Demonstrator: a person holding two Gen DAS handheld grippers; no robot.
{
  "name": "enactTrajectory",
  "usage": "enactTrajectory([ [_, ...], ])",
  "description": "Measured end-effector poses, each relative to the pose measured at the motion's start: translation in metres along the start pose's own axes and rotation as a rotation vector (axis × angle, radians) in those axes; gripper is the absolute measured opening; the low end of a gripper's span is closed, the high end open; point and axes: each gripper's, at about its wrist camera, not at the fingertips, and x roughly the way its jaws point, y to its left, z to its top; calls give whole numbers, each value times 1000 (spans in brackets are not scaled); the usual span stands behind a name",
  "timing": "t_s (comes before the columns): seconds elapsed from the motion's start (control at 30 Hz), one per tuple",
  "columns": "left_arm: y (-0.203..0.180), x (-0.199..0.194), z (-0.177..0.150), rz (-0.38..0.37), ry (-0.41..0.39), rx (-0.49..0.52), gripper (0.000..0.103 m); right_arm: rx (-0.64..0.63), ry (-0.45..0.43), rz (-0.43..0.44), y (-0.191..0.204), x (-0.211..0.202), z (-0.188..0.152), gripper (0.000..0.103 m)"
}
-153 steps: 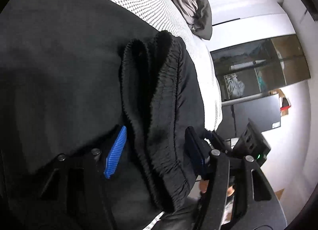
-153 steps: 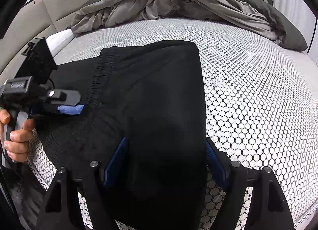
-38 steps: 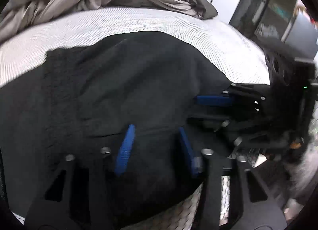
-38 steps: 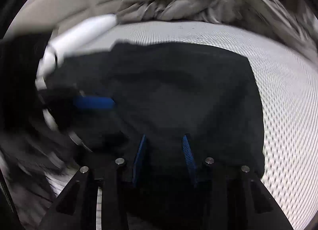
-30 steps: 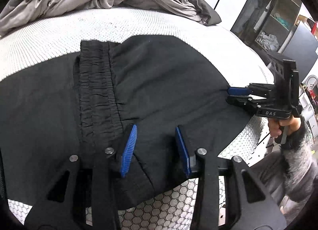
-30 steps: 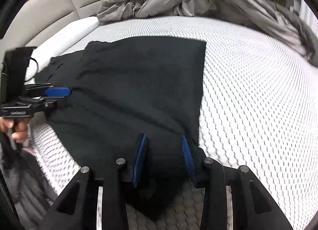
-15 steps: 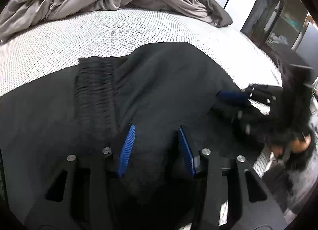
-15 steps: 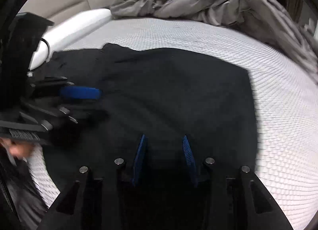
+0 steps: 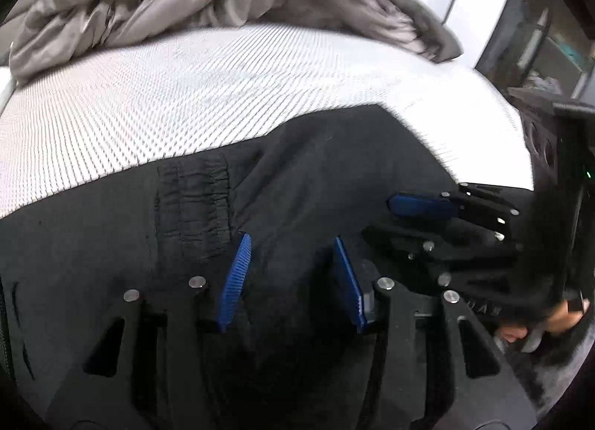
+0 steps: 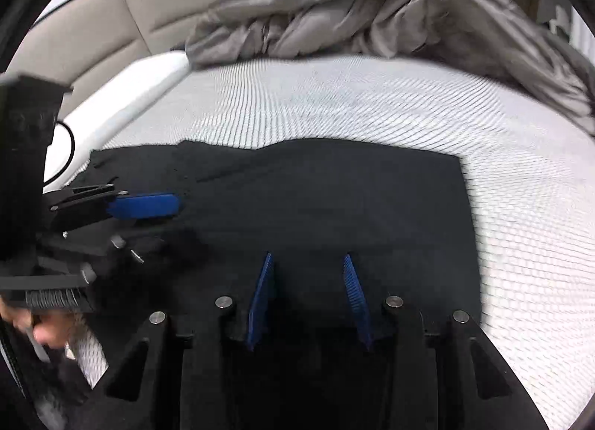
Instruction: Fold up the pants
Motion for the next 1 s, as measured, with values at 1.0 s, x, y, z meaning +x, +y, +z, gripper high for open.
enactTrajectory([
  [1.0, 32, 14, 9, 16, -65, -41, 32, -10, 28, -305, -40, 25, 25, 40],
])
